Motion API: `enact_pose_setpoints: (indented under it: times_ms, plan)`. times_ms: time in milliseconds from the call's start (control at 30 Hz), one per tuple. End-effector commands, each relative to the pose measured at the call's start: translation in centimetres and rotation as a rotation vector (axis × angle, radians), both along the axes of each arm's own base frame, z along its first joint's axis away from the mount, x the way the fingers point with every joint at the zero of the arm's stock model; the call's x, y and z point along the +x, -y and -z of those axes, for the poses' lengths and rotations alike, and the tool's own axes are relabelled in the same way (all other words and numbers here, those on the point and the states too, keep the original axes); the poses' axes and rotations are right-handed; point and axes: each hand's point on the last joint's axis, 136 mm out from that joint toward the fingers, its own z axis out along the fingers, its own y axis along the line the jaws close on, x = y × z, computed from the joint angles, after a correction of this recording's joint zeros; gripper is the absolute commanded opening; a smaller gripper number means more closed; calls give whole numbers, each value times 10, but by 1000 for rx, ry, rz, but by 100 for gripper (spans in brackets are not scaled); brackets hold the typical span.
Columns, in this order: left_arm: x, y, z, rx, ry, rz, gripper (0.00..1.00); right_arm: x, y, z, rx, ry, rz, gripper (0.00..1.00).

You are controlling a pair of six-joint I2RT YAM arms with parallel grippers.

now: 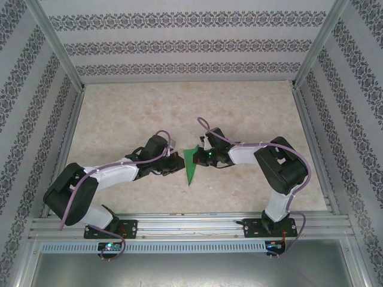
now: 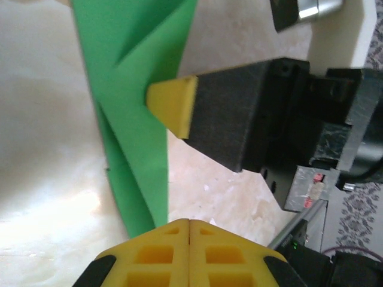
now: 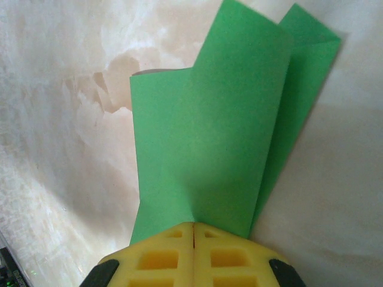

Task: Fold a paper plane with a square sheet of paper (fold left side to right side)
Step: Fold the wing for the fifth time at the center of the table.

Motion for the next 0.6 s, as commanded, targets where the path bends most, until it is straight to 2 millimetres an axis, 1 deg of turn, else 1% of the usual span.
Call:
enact_pose_setpoints:
  times_ms: [0,133,367,567]
  plan:
    - [-5,19,-5,-44,-30,55,6,-20,17,30,-94,-96,14,0]
    - [-5,29,3,-54,-52,76,6,-20,16,30,-95,-98,12,0]
    - [-4,27,24,-34,-82,54,6,-20,14,30,-97,-98,7,0]
    - [-11,35,37,-49,-110,69,6,-20,14,31,-102,-104,6,0]
